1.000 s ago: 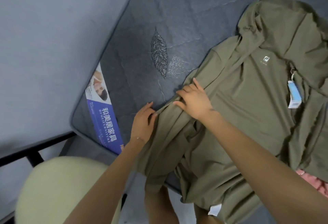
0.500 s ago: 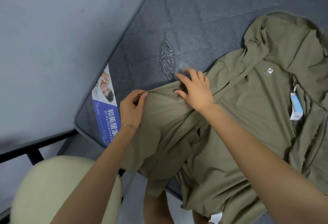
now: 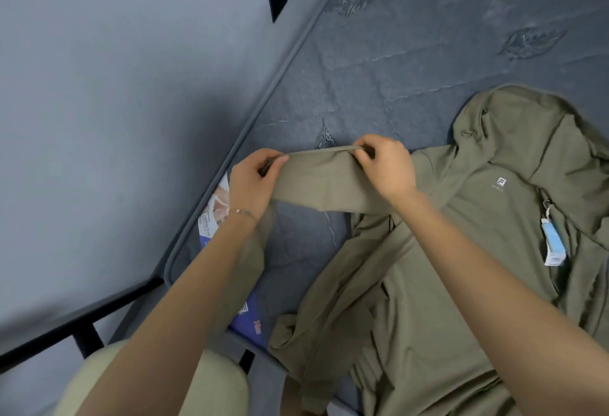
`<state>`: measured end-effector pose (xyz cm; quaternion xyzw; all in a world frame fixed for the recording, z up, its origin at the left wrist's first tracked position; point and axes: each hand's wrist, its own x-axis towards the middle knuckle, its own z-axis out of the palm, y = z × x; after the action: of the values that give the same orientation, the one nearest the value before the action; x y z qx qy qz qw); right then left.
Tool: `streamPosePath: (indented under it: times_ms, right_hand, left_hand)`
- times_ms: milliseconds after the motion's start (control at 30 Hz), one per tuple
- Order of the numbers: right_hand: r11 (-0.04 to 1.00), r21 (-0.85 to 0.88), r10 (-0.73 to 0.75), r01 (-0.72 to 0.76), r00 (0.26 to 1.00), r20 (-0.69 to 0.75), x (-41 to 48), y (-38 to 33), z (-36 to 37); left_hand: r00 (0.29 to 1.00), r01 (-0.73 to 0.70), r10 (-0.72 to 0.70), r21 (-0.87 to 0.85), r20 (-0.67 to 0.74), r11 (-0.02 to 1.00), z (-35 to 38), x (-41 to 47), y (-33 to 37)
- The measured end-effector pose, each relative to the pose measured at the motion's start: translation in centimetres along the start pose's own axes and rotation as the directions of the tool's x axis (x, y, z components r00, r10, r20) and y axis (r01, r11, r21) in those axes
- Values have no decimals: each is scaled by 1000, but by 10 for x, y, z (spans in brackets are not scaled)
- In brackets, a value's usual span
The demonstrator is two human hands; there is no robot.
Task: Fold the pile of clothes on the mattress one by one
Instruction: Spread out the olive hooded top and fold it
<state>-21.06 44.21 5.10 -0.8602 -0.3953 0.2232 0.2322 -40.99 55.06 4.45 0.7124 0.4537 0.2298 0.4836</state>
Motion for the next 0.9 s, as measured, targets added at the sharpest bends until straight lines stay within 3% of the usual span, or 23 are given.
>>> streamPosePath:
  times_ms: [167, 300, 467, 567, 700, 767, 900]
  right_hand:
    - [979, 149, 139, -141, 990, 22, 14, 11, 3]
    - [944, 207, 268, -257, 963, -25, 25, 33, 10]
    - [838, 384, 452, -387, 887, -94, 35, 57, 18]
    - [813, 388, 505, -434, 857, -99, 35, 65, 23]
    - [814, 380, 484, -440, 875, -22, 39, 67, 27]
    - [802, 398, 474, -445, 880, 28, 43, 67, 24]
    - [777, 432, 477, -458, 876, 69, 52, 71, 15]
  left_hand:
    - [991, 94, -95, 18, 93, 995, -3, 22, -27]
    - [927, 226, -281, 229, 247, 947, -11, 15, -81]
    - [891, 317, -401, 340, 214, 885, -27, -17, -120]
    - [868, 366, -447, 330, 217, 870, -26, -26, -120]
    - [843, 240, -414, 448, 344, 861, -19, -31, -116]
    - [874, 229, -391, 466, 287, 854, -17, -29, -115]
    - [943, 313, -332, 313, 9, 897, -24, -8, -106]
